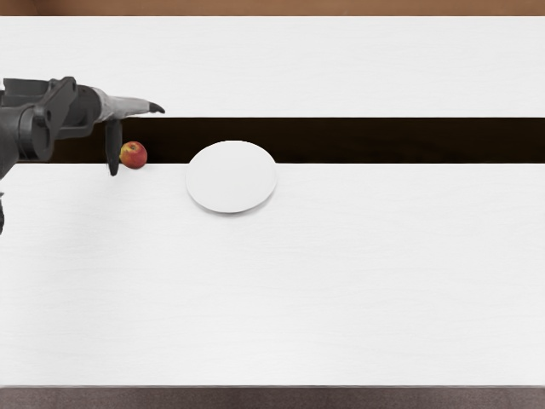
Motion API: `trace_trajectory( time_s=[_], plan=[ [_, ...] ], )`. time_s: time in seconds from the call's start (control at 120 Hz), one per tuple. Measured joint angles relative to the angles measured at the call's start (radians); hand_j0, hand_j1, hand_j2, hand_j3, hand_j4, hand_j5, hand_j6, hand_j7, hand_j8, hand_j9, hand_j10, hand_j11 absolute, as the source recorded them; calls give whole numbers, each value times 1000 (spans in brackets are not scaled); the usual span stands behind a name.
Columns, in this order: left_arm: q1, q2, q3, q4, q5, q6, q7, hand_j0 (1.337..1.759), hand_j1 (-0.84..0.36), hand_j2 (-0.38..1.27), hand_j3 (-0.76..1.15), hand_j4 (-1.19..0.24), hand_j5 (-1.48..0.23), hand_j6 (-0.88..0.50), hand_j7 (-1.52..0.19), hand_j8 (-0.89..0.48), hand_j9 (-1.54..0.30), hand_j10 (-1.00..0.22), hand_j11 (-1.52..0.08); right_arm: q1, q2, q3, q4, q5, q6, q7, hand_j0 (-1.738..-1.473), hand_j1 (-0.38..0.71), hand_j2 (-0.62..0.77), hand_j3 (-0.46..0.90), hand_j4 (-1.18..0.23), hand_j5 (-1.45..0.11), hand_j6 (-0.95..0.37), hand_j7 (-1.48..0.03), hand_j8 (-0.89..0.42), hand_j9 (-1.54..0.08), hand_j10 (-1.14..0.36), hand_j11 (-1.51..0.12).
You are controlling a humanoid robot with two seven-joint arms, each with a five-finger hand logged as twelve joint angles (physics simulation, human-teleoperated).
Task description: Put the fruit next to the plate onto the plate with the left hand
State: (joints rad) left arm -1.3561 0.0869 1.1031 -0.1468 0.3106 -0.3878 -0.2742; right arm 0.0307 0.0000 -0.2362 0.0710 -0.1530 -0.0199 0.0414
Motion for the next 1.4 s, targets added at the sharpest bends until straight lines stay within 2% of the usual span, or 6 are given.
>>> trace_trajectory(
  time_s=[0.05, 0.108, 0.267, 0.467, 0.825, 1.4],
  plan=[
    [0, -11, 1, 4, 1, -1, 42, 1658, 256, 17, 0, -82, -102, -83, -102, -82, -102, -81, -102, 0, 0, 0, 0, 0, 0, 0, -1658, -349, 0, 0, 0, 0, -1, 0, 0, 0, 0, 0],
    [15, -16, 3, 13, 2, 0, 73, 1658, 209, 24, 0, -121, -153, -122, -153, -121, -153, -120, -153, 0, 0, 0, 0, 0, 0, 0, -1658, -349, 0, 0, 0, 0, -1, 0, -1, 0, 0, 0],
    [57, -31, 4, 61, 10, 3, 104, 1658, 93, 44, 0, -218, -279, -219, -279, -218, -279, -217, -279, 0, 0, 0, 0, 0, 0, 0, -1658, -349, 0, 0, 0, 0, -1, 0, 0, 0, 0, 0],
    [57, -62, 4, 80, 16, 3, 113, 1658, -16, 62, 0, -307, -396, -308, -396, -308, -396, -307, -396, 0, 0, 0, 0, 0, 0, 0, -1658, -349, 0, 0, 0, 0, -1, 0, 0, 0, 0, 0],
    [77, -76, 21, 84, 23, 1, 132, 1658, -105, 77, 0, -381, -493, -381, -493, -381, -493, -381, -493, 0, 0, 0, 0, 0, 0, 0, -1658, -349, 0, 0, 0, 0, -1, 0, 0, 0, 0, 0],
    [83, -82, 23, 92, 60, -13, 135, 1658, -268, 147, 0, -537, -674, -489, -682, -516, -686, -529, -686, 0, 0, 0, 0, 0, 0, 0, -1658, -349, 0, 0, 0, 0, -1, 0, 0, 0, 0, 0]
  ],
)
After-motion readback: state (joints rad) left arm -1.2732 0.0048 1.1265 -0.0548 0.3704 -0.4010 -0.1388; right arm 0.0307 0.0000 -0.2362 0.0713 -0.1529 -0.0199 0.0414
